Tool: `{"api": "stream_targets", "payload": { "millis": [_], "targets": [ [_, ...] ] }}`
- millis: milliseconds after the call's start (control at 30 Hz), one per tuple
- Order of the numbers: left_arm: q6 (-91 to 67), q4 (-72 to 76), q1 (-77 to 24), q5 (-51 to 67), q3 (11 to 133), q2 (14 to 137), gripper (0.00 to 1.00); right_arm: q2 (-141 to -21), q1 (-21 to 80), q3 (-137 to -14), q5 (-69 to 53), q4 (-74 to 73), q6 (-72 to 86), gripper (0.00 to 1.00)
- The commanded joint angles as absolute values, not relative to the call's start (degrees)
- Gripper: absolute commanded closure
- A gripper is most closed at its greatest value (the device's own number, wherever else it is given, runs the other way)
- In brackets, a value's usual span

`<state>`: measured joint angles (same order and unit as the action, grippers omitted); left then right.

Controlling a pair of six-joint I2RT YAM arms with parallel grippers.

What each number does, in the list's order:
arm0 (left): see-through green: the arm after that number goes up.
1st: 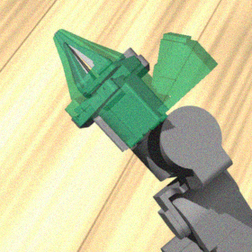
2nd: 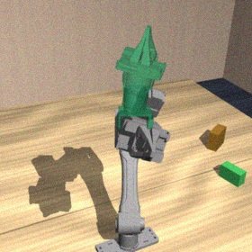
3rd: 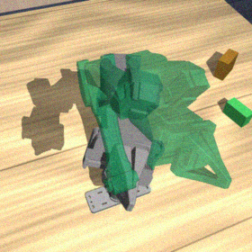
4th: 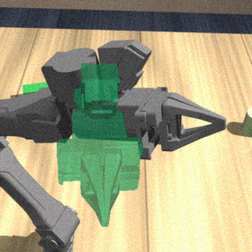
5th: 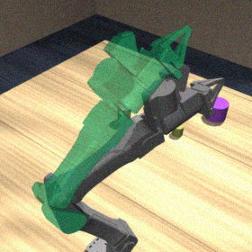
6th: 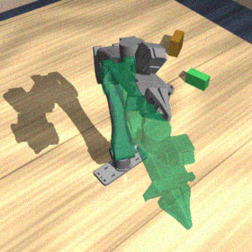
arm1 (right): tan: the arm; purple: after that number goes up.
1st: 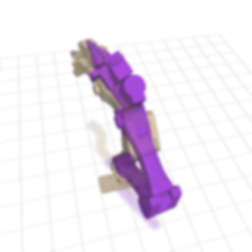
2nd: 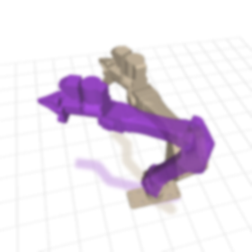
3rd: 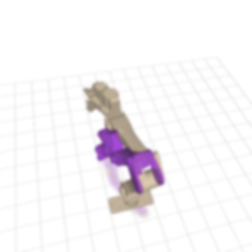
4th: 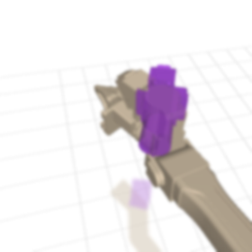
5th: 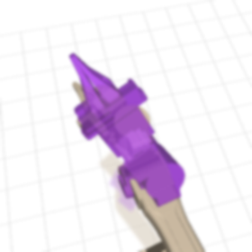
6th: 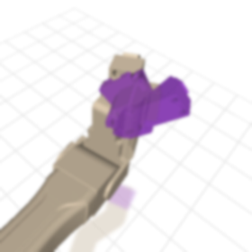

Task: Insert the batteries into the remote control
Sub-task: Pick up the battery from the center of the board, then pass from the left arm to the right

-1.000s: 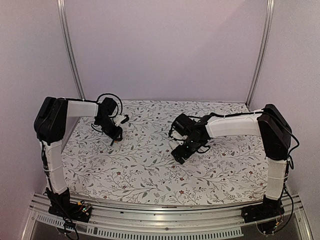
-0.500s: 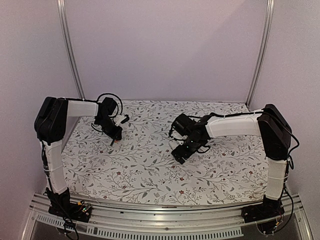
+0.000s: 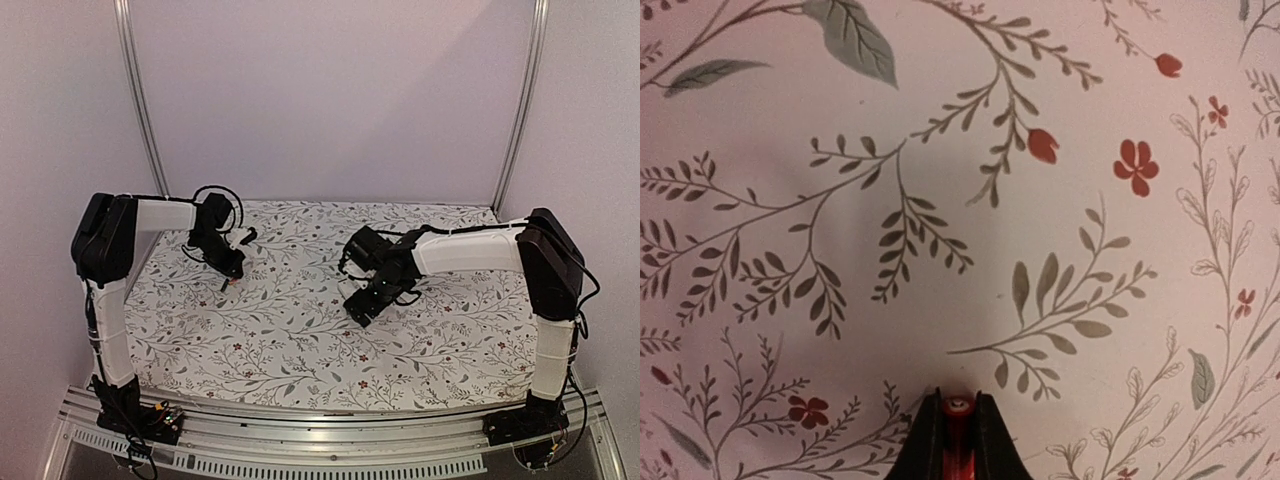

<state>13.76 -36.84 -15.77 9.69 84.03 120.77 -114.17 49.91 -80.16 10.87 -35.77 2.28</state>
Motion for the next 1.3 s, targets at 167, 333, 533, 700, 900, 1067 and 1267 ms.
{"api": "stream_targets", "payload": {
  "millis": [167,333,533,700,900,1067,1267],
  "targets": [
    [12.5,-38.0,-14.9,13.5,84.7,121.8,1.00,-111.5,50.1,-80.5,13.1,-36.5,1.8,0.01],
    [7.8,-32.1,-15.6,23.6,83.6,119.9,1.00,-111.5,50.0,-81.3,13.5,-37.0,1.5,0.01],
    [-2.3,-20.9,-17.7,26.9,80.1,112.3,1.00,-109.2,49.2,-82.0,13.1,-37.1,1.8,0.01],
    [-14.4,-2.1,-23.0,26.3,73.1,96.8,1.00,-101.2,48.1,-82.0,6.1,-31.1,0.6,0.01],
    [-24.1,20.2,-33.5,25.8,64.0,85.0,1.00,-86.3,48.1,-75.0,-12.7,-10.2,-2.1,0.07],
    [-25.6,27.2,-42.4,24.9,62.5,83.2,1.00,-80.9,48.1,-73.4,-26.6,0.3,0.7,0.16],
    [-25.5,32.1,-47.8,25.0,63.4,82.0,1.00,-77.0,48.1,-70.3,-30.7,5.8,2.5,0.32]
  ]
}}
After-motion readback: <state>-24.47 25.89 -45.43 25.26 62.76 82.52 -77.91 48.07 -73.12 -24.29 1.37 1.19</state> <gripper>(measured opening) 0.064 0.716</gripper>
